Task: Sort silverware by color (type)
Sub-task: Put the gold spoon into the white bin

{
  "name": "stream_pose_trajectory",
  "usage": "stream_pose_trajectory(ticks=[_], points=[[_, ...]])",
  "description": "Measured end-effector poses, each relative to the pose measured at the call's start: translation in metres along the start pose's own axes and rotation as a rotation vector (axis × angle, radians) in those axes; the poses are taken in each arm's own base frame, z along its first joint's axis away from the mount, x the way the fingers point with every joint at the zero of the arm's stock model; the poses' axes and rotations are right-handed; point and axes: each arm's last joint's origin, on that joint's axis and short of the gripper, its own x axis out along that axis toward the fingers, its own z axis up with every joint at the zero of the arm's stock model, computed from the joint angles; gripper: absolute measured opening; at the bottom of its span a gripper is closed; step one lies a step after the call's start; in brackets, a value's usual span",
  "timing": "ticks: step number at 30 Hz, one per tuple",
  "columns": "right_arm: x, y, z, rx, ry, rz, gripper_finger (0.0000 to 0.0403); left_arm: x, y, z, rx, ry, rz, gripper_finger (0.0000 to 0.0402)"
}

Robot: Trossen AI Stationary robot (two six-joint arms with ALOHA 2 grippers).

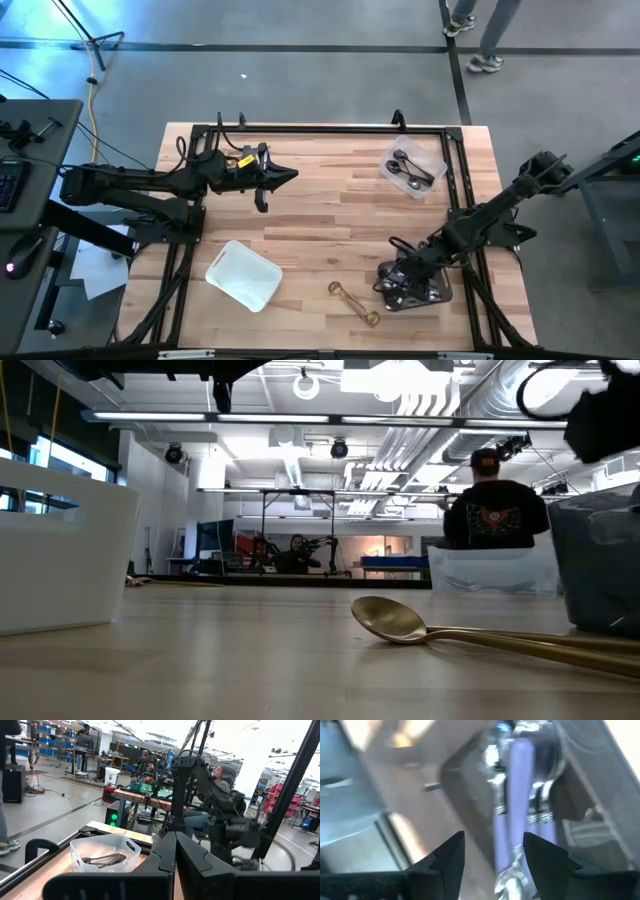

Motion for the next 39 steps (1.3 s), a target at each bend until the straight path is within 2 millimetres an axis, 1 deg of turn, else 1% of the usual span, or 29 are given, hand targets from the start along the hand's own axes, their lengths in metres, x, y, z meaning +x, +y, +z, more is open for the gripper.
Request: stream_pose_trajectory(ticks=[7, 9, 11, 13, 15, 17, 19, 21, 24, 27, 29, 31, 34, 36, 39], points=[[-0.042, 0.025, -0.005, -0.082, -0.022, 0.094, 0.0185, 0.000, 0.000, 0.000, 0.000, 0.000, -0.001, 0.0000], [-0.050, 0.031, -0.005, -0.098, -0.047, 0.119, 0.0185, -0.001, 0.000, 0.001, 0.000, -0.002, -0.005, 0.0000], [-0.055, 0.035, 0.000, -0.095, -0.121, 0.106, 0.0185, -0.003, -0.001, 0.004, 0.000, -0.014, -0.018, 0.0000], [-0.059, 0.036, 0.010, -0.098, -0.245, 0.097, 0.0185, -0.005, -0.003, 0.006, 0.000, -0.018, -0.043, 0.0000], [-0.063, 0.033, 0.025, -0.107, -0.381, 0.071, 0.0185, -0.009, -0.004, 0.010, 0.001, -0.030, -0.070, 0.0000], [-0.069, 0.028, 0.044, -0.123, -0.520, 0.034, 0.0185, -0.012, -0.006, 0.014, 0.002, -0.047, -0.085, 0.0000], [-0.078, 0.021, 0.067, -0.149, -0.670, -0.004, 0.0185, -0.015, -0.006, 0.017, 0.003, -0.063, -0.087, 0.0000], [-0.089, 0.010, 0.091, -0.170, -0.803, -0.038, 0.0185, -0.018, -0.007, 0.021, 0.004, -0.079, -0.083, 0.0000], [-0.110, -0.003, 0.125, -0.192, -1.027, -0.026, 0.0185, -0.021, -0.007, 0.024, 0.004, -0.097, -0.076, 0.0000], [-0.137, -0.010, 0.149, -0.234, -1.276, 0.057, 0.0185, -0.021, -0.007, 0.024, -0.019, -0.095, -0.076, 0.0000], [-0.152, -0.011, 0.157, -0.294, -1.404, 0.120, 0.0185, -0.021, -0.007, 0.024, -0.023, -0.094, -0.076, 0.0000], [-0.161, -0.013, 0.160, -0.349, -1.468, 0.140, 0.0185, -0.020, -0.007, 0.023, -0.023, -0.090, -0.071, 0.0000], [-0.163, -0.015, 0.161, -0.398, -1.480, 0.114, 0.0185, -0.020, -0.007, 0.022, -0.025, -0.087, -0.067, 0.0000], [-0.162, -0.015, 0.161, -0.426, -1.466, 0.127, 0.0185, -0.020, -0.007, 0.023, -0.026, -0.092, -0.065, 0.0000], [-0.159, -0.014, 0.160, -0.462, -1.432, 0.125, 0.0171, -0.020, -0.007, 0.022, -0.066, -0.083, -0.064, 0.0000]])
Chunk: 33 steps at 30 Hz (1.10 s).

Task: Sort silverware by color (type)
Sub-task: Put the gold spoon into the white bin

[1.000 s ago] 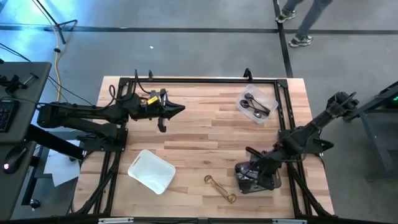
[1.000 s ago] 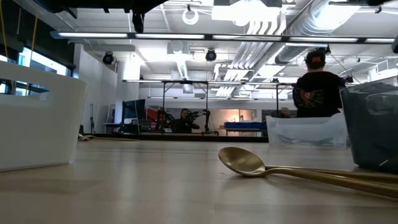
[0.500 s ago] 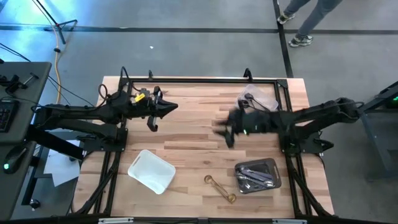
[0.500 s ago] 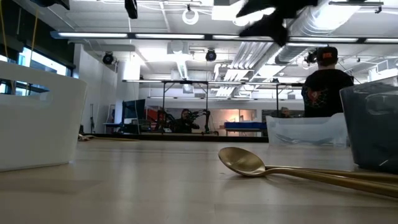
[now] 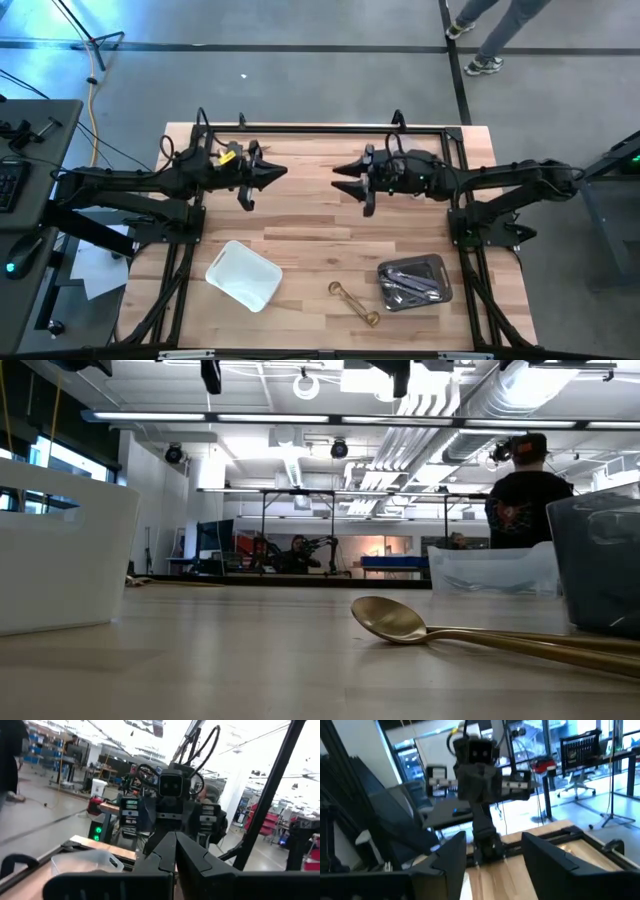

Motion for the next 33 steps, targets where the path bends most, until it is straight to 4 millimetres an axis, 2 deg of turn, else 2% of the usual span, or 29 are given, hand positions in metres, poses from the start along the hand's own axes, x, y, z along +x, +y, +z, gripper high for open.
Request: stream_pose_trajectory(ticks=[3, 8, 10, 14, 17, 33], points=[[0.000, 0.000, -0.001, -0.012, 0.007, 0.001, 0.0134, 0.000, 0.001, -0.005, -0.011, 0.048, 0.015, 0.0000], [0.000, -0.005, 0.001, -0.022, 0.003, -0.016, 0.0035, 0.000, 0.002, -0.008, -0.008, 0.081, 0.025, 0.0000], [0.000, -0.008, 0.001, -0.018, 0.002, -0.024, 0.0009, 0.000, 0.002, -0.008, -0.007, 0.083, 0.026, 0.0000], [0.000, -0.012, 0.002, -0.025, 0.003, -0.039, 0.0015, 0.000, 0.002, -0.008, -0.003, 0.084, 0.025, 0.0000], [0.000, -0.013, 0.002, -0.039, 0.003, -0.039, 0.0003, 0.000, 0.003, -0.008, 0.024, 0.088, 0.025, 0.0000], [-0.001, -0.012, -0.001, -0.103, 0.043, 0.019, 0.0000, 0.000, 0.003, -0.008, 0.038, 0.088, 0.024, 0.0000]])
